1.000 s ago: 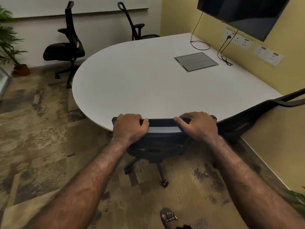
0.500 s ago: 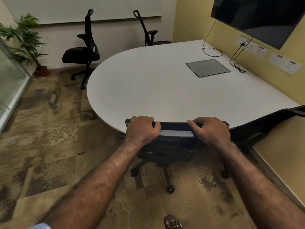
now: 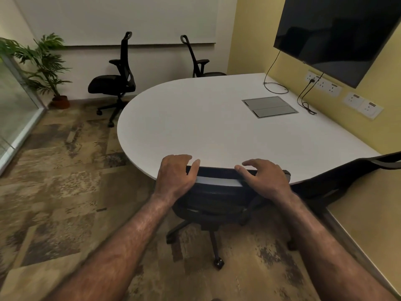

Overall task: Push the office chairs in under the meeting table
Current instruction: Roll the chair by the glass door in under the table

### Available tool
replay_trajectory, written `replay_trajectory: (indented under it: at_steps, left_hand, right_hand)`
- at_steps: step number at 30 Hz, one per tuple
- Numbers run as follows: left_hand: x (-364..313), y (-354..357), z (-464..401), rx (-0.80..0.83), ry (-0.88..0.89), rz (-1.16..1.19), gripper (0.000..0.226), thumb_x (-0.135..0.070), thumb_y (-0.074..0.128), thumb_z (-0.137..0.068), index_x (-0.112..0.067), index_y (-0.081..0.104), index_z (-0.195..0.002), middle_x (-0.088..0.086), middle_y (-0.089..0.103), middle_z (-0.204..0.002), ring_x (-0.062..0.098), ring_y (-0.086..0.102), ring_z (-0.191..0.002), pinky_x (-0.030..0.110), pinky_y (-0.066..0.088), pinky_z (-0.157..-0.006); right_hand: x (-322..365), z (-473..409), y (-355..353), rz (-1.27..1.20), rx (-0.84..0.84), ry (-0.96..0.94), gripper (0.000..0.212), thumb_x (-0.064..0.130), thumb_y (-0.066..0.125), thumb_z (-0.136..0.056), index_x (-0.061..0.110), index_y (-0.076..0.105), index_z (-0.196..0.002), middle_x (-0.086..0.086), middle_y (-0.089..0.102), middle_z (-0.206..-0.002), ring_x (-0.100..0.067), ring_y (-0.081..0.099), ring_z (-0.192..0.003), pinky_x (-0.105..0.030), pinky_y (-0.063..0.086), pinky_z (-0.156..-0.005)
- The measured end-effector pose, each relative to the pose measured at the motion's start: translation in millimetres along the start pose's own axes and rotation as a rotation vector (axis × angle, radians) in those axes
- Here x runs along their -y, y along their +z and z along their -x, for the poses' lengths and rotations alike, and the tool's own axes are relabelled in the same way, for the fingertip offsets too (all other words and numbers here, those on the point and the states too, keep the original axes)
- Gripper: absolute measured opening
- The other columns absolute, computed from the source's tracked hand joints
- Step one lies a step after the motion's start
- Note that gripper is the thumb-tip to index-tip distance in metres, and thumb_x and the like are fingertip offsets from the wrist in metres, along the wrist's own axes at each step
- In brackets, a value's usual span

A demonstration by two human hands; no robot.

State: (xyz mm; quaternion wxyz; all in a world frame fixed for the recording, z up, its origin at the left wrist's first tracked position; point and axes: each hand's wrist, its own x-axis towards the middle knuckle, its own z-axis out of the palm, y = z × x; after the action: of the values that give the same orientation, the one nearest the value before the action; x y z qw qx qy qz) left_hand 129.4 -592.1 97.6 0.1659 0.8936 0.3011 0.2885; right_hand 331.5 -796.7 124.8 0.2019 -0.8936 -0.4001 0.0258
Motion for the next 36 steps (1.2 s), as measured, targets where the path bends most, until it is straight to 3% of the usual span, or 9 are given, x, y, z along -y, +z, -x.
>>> replay_trajectory:
  at_steps: [5, 8, 13, 18, 22, 28, 36]
  left_hand:
    - [19.8, -16.6, 7.3, -0.036, -0.032, 0.035, 0.054, -0.055, 0.053, -0.102, -0.012, 0.077, -0.124, 0.004, 0.078, -0.121, 0.024, 0.071, -0.115, 0.045, 0.046, -0.110]
    - [39.4, -26.7, 13.8, -0.082, -0.045, 0.030, 0.053, -0.055, 0.053, -0.103, -0.012, 0.077, -0.122, 0.004, 0.079, -0.118, 0.025, 0.072, -0.111, 0.038, 0.044, -0.105]
    - [74.1, -46.3, 28.2, -0.122, -0.055, 0.052, 0.042, -0.049, 0.058, -0.105, -0.014, 0.078, -0.117, 0.002, 0.080, -0.113, 0.024, 0.074, -0.104, 0.032, 0.043, -0.097]
    - [109.7, -67.5, 37.9, -0.005, -0.143, 0.055, 0.059, -0.061, 0.048, -0.103, -0.014, 0.072, -0.131, 0.004, 0.073, -0.132, 0.026, 0.065, -0.125, 0.043, 0.048, -0.106]
    - [138.4, -85.1, 44.5, 0.012, -0.170, 0.037, 0.057, -0.060, 0.050, -0.105, -0.017, 0.070, -0.136, 0.002, 0.071, -0.138, 0.026, 0.060, -0.132, 0.045, 0.050, -0.106]
    - [182.3, -101.8, 50.8, 0.032, -0.184, 0.028, 0.069, -0.070, 0.035, -0.102, -0.020, 0.069, -0.135, -0.002, 0.072, -0.135, 0.024, 0.060, -0.132, 0.046, 0.048, -0.111]
    - [236.0, -103.1, 41.6, -0.025, -0.221, 0.003, 0.065, -0.063, 0.039, -0.104, -0.013, 0.070, -0.132, 0.005, 0.074, -0.131, 0.023, 0.066, -0.126, 0.045, 0.038, -0.119]
  right_hand:
    - [27.2, 2.2, 3.1, -0.042, -0.034, -0.064, 0.076, 0.090, 0.045, -0.095, 0.033, 0.077, -0.134, 0.009, 0.072, -0.143, -0.017, 0.062, -0.137, -0.046, 0.051, -0.115]
    - [53.8, 3.3, 9.8, -0.064, -0.046, -0.108, 0.082, 0.093, 0.039, -0.093, 0.033, 0.076, -0.135, 0.009, 0.073, -0.143, -0.017, 0.062, -0.137, -0.049, 0.051, -0.116]
    - [104.4, 3.3, 27.3, -0.038, -0.045, -0.186, 0.073, 0.087, 0.044, -0.099, 0.032, 0.075, -0.135, 0.010, 0.073, -0.141, -0.015, 0.063, -0.135, -0.046, 0.050, -0.115]
    - [158.8, 8.0, 49.4, -0.015, -0.043, -0.222, 0.073, 0.085, 0.044, -0.100, 0.029, 0.077, -0.134, 0.008, 0.074, -0.140, -0.017, 0.065, -0.133, -0.047, 0.052, -0.114]
    - [197.2, 12.8, 70.0, -0.004, -0.013, -0.235, 0.068, 0.082, 0.047, -0.102, 0.030, 0.076, -0.135, 0.010, 0.074, -0.140, -0.016, 0.064, -0.133, -0.051, 0.051, -0.114]
    - [236.6, 10.2, 99.9, 0.011, 0.017, -0.287, 0.070, 0.085, 0.042, -0.102, 0.034, 0.074, -0.136, 0.012, 0.070, -0.146, -0.015, 0.059, -0.139, -0.052, 0.045, -0.121]
    - [286.6, -31.4, 145.2, 0.059, 0.076, -0.362, 0.074, 0.089, 0.035, -0.101, 0.038, 0.069, -0.143, 0.012, 0.062, -0.156, -0.017, 0.051, -0.150, -0.052, 0.034, -0.127]
